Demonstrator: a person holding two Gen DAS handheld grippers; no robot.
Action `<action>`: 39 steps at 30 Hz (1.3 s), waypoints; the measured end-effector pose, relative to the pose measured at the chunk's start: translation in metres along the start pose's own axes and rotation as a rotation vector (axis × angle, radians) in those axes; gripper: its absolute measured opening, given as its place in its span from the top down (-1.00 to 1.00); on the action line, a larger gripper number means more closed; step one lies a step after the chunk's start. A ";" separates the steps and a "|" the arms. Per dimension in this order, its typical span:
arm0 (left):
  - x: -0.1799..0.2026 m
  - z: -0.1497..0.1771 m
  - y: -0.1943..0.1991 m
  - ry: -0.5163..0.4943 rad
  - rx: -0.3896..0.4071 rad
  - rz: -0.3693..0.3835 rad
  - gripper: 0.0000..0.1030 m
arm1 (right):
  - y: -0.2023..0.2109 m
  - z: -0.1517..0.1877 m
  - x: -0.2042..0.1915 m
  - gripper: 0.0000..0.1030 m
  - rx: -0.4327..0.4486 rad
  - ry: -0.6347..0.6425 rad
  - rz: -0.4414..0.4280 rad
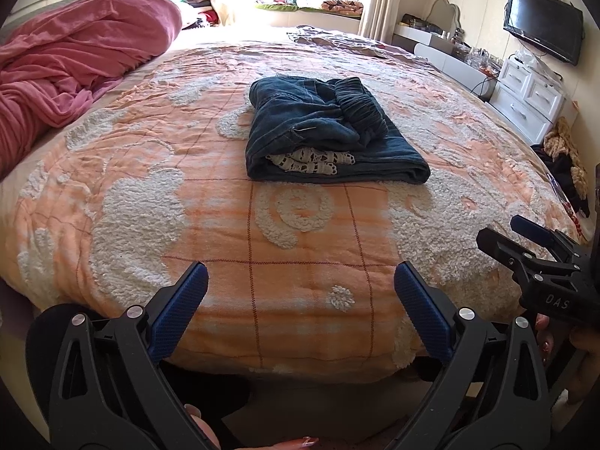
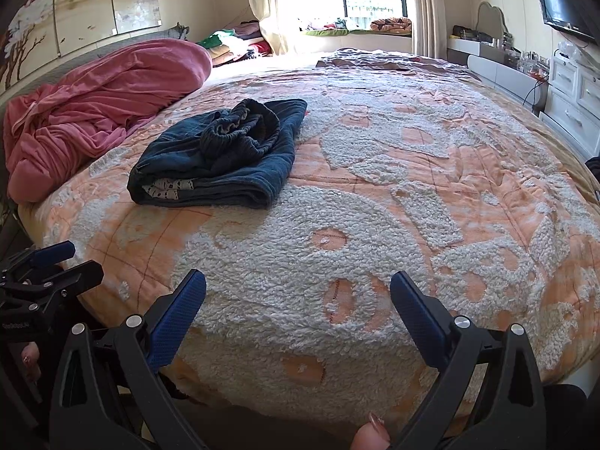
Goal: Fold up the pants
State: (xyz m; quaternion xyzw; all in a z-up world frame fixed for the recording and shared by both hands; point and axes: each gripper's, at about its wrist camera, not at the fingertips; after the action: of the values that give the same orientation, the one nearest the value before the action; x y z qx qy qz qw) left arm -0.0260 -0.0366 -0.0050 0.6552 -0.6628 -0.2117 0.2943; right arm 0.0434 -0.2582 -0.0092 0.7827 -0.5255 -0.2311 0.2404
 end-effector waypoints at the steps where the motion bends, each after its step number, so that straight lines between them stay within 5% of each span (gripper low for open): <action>1: 0.000 0.000 0.000 0.000 -0.001 0.000 -0.81 | 0.000 0.000 0.000 -0.91 0.000 0.000 0.003; 26: -0.006 -0.004 0.001 0.005 -0.017 -0.004 -0.81 | 0.001 -0.001 0.003 -0.91 -0.014 -0.016 0.035; 39: -0.040 -0.032 -0.014 0.063 -0.015 0.035 -0.81 | -0.002 -0.023 0.069 -0.91 -0.004 -0.144 0.133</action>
State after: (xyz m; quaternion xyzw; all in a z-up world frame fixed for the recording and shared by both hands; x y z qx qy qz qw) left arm 0.0048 0.0058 0.0051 0.6477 -0.6628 -0.1908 0.3237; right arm 0.0831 -0.3188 0.0000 0.7269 -0.5919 -0.2712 0.2183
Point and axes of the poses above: each gripper's, at about its wrist camera, not at the fingertips, and y roughly against the way its jaws point, x to its right, z to its underside, and after that the axes turned 4 degrees about x, right-handed
